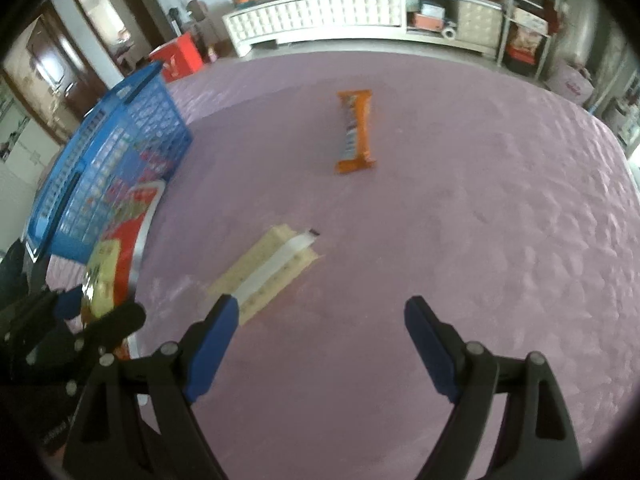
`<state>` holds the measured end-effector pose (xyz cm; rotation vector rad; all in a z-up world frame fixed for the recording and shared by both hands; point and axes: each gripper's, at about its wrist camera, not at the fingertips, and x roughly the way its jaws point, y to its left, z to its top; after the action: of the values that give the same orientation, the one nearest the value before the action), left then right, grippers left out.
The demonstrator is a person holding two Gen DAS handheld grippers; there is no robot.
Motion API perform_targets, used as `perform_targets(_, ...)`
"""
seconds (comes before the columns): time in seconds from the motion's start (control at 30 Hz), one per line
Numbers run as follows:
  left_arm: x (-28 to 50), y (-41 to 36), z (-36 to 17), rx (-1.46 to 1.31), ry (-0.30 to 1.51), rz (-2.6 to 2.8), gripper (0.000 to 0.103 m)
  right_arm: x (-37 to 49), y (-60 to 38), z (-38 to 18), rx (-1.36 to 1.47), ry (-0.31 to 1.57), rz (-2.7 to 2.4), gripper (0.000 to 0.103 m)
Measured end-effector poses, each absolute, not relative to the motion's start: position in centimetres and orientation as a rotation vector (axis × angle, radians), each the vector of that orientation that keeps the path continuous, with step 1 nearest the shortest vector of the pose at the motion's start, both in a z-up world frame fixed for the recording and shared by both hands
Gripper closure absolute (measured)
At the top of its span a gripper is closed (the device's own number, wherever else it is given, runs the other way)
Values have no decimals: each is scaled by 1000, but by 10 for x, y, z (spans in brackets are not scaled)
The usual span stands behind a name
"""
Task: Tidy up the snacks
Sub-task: 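Grasp the white cracker pack with the right tool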
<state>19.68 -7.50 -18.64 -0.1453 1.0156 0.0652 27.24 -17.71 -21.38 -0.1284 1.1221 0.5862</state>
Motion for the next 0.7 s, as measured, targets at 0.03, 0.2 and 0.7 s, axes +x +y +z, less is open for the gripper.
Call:
perform_targets(0.03, 188, -71, -187, -155, 1010, 77, 64, 270, -170, -216, -149, 1126, 626, 15)
perform_targets(0.2, 167, -59, -195, -208, 1010, 94, 64, 268, -150, -231, -185, 1214, 668, 15)
perform_targets(0.7, 160, -45, -200, -139, 950, 106, 63, 306, -91, -262, -120, 1255, 442, 16)
